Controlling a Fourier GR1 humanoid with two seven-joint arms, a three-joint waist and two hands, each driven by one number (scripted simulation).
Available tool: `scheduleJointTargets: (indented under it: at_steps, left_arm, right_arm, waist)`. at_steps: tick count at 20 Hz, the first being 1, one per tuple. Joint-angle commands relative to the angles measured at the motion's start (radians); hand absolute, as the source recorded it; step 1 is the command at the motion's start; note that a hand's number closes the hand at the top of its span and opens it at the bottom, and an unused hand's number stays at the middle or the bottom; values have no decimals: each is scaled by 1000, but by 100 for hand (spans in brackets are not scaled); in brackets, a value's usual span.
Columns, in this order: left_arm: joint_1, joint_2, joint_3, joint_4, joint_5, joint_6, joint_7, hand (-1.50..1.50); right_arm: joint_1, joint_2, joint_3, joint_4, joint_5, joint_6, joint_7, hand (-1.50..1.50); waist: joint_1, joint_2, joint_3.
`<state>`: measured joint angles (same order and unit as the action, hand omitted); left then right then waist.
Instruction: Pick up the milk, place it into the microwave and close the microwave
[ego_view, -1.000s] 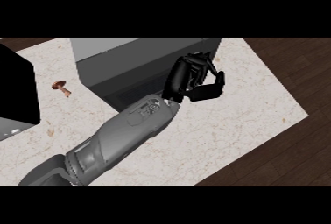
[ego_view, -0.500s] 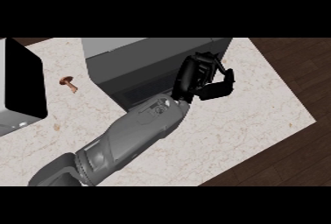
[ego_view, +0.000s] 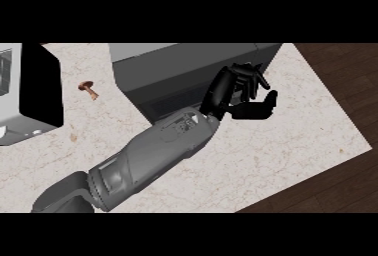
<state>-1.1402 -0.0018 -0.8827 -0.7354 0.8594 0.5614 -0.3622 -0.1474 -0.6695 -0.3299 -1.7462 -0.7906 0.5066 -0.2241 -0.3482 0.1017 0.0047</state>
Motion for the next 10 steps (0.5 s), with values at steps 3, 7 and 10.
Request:
scheduleJointTargets:
  at_steps: [3,7,10]
  left_arm:
    - [65,107,72,168,42,48,-13,-150]
    - [69,107,65,169,66,26,-21,-150]
    - [75,108,62,164,88,7,-37,-150]
  right_arm:
    - [31,-17,-37,-21,-21,-8,12,-150]
    - [48,-23,-52,-26,-35,-12,22,-150]
    - [63,-24,-53,-47,-46,-5,26,-150]
  waist:
    - [51,-1,-6]
    - [72,1,-5]
    - [78,-3,-4]
